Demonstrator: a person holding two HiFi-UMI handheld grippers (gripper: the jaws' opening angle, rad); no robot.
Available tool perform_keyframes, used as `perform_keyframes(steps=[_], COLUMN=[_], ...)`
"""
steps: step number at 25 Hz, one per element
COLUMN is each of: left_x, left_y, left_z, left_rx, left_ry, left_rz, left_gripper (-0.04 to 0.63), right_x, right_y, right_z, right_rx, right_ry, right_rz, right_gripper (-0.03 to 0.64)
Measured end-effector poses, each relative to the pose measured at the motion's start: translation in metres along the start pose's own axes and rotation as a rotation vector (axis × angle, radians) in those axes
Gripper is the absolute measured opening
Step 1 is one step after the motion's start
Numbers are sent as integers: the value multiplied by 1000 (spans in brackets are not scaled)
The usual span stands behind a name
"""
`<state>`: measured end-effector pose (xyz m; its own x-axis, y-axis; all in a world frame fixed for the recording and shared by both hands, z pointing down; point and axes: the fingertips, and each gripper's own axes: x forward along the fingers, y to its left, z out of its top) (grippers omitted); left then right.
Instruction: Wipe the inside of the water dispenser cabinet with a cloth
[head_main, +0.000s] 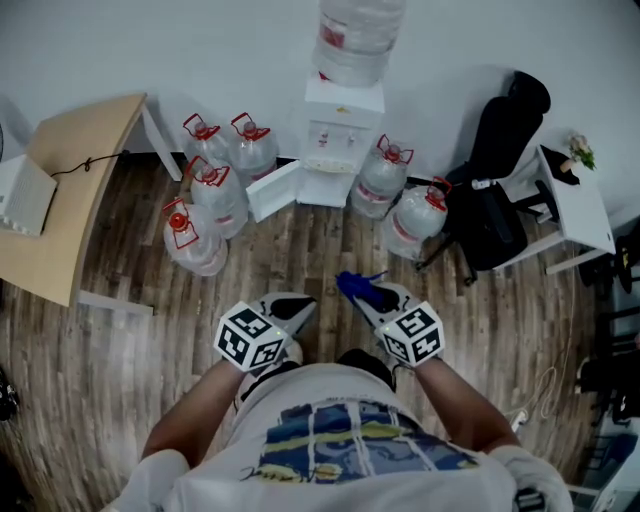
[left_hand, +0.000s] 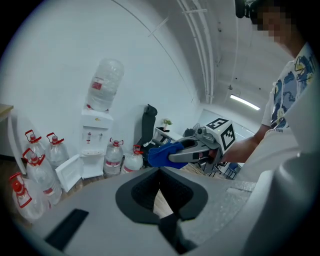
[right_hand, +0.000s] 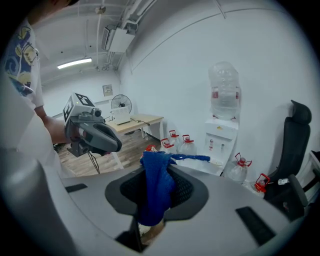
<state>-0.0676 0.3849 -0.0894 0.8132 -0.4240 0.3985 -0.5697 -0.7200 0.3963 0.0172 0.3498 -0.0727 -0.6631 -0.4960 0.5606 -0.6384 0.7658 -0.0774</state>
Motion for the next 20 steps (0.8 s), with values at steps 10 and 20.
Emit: perform_keyframes(steps=[10, 20], left_x=[52, 91], left_y=[-64, -156], left_z=[1, -13], left_rx=[-30, -1], left_ry=[13, -3], left_rz=[36, 64], left_gripper=[-2, -2], right_x=[-74, -153], right_y=[-23, -29], right_z=[-35, -93], right_rx=[2, -2], right_ry=[-17, -33], right_rz=[17, 39], right_gripper=[78, 78])
